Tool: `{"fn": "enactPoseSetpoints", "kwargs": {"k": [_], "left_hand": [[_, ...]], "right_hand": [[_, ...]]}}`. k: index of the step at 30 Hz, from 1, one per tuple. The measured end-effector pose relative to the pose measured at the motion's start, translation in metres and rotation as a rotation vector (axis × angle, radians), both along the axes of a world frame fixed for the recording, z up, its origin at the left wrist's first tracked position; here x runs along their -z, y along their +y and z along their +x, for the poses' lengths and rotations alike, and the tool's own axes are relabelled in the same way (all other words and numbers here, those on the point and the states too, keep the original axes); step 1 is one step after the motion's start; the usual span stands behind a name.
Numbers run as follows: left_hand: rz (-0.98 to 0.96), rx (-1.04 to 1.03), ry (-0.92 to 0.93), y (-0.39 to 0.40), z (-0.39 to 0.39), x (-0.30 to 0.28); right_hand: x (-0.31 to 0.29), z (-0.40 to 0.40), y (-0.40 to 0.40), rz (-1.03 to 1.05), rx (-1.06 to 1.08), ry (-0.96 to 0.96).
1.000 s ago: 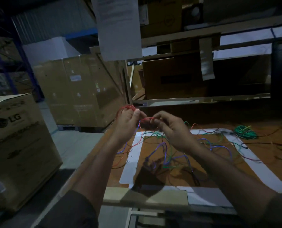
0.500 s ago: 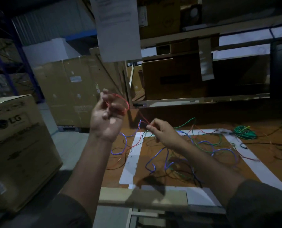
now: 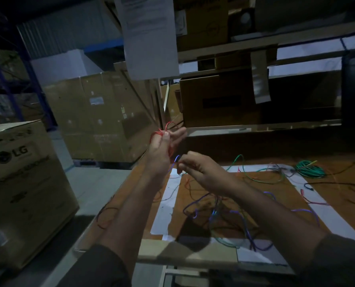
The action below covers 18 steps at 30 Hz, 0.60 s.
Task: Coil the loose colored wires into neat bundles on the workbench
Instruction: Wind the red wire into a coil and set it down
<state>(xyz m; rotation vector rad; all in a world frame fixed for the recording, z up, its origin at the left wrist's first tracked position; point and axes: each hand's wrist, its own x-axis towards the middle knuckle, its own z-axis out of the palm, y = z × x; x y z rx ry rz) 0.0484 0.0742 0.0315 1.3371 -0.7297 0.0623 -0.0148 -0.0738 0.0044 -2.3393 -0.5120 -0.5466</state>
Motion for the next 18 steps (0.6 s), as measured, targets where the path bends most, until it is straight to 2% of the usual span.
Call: {"fn": "enactPoseSetpoints", "kwargs": {"k": [2, 4, 5, 7, 8, 9, 10, 13, 18], "left_hand": [[-0.042, -0.092, 0.055, -0.001, 0.0, -0.005], [-0.198, -0.171, 0.186, 0.004, 0.004, -0.012], [-0.301, -0.148, 0.297, 0.008, 0.007, -0.016], [-0.561, 0.017, 0.551, 0.017, 0.008, -0.026], [-0.699, 0.116, 0.608, 0.02, 0.01, -0.03], [-0.785, 0.202, 0.594, 0.021, 0.01, -0.033], [-0.793, 0.247, 0.545, 0.019, 0.008, -0.033], [-0.566, 0.165, 0.341, 0.006, 0.008, -0.026], [0.311, -0.155, -0.059, -0.011, 0.005, 0.003]], "right_hand": [[0.002, 0.001, -0.006, -0.008, 0.041, -0.025], [0.009, 0.005, -0.017, 0.008, 0.117, -0.036], [0.013, 0.008, -0.022, 0.004, 0.157, -0.023], [0.022, 0.012, -0.029, -0.093, 0.205, 0.007], [0.027, 0.014, -0.03, -0.165, 0.2, 0.004], [0.031, 0.016, -0.029, -0.229, 0.178, -0.008], [0.034, 0.016, -0.027, -0.279, 0.146, -0.028], [0.033, 0.014, -0.019, -0.296, 0.087, -0.113], [0.017, 0.013, -0.02, -0.091, 0.129, -0.23]]}}
